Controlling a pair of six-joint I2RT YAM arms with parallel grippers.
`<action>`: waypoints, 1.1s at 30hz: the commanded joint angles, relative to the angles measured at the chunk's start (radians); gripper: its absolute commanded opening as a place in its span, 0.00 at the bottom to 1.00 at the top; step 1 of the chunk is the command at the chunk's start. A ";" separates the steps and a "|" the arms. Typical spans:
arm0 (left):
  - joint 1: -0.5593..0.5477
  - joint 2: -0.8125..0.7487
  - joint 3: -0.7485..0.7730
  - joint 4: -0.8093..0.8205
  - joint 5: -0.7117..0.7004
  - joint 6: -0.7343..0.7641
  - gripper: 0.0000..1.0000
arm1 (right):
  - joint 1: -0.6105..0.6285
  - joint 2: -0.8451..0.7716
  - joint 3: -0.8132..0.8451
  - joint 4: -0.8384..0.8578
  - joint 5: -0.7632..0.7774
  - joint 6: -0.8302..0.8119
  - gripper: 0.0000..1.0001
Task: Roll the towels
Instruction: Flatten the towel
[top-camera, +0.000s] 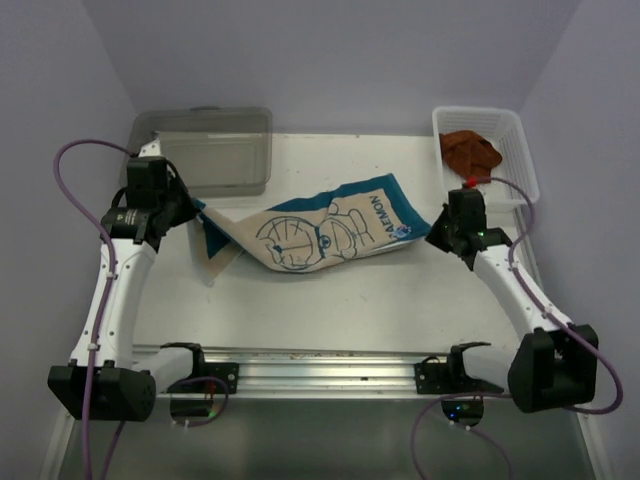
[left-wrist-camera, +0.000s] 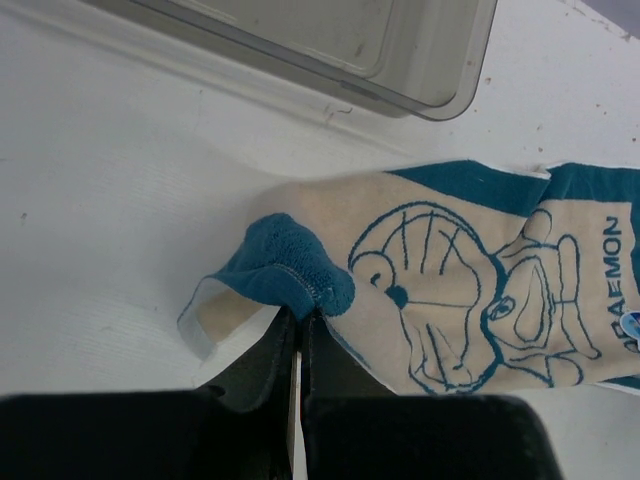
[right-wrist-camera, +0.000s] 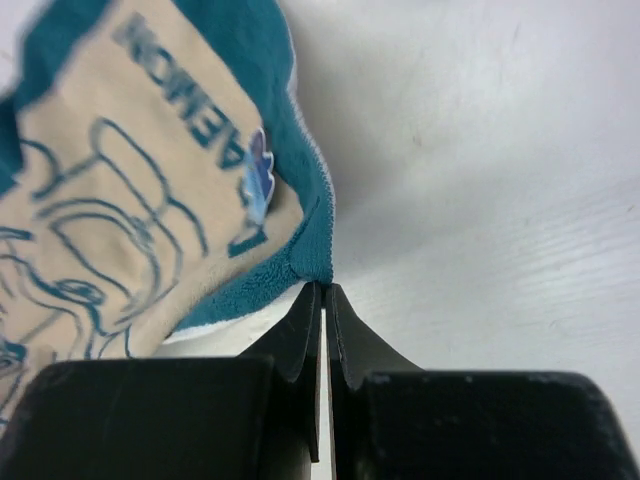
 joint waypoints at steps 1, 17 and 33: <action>0.006 0.029 0.111 0.042 0.009 -0.014 0.00 | -0.022 -0.067 0.159 -0.115 0.120 -0.102 0.00; 0.015 0.296 0.648 0.030 0.055 -0.032 0.00 | -0.177 0.166 0.814 -0.214 0.011 -0.113 0.00; 0.149 -0.038 0.036 0.019 0.078 -0.031 0.00 | -0.303 -0.181 0.243 -0.272 0.024 -0.116 0.00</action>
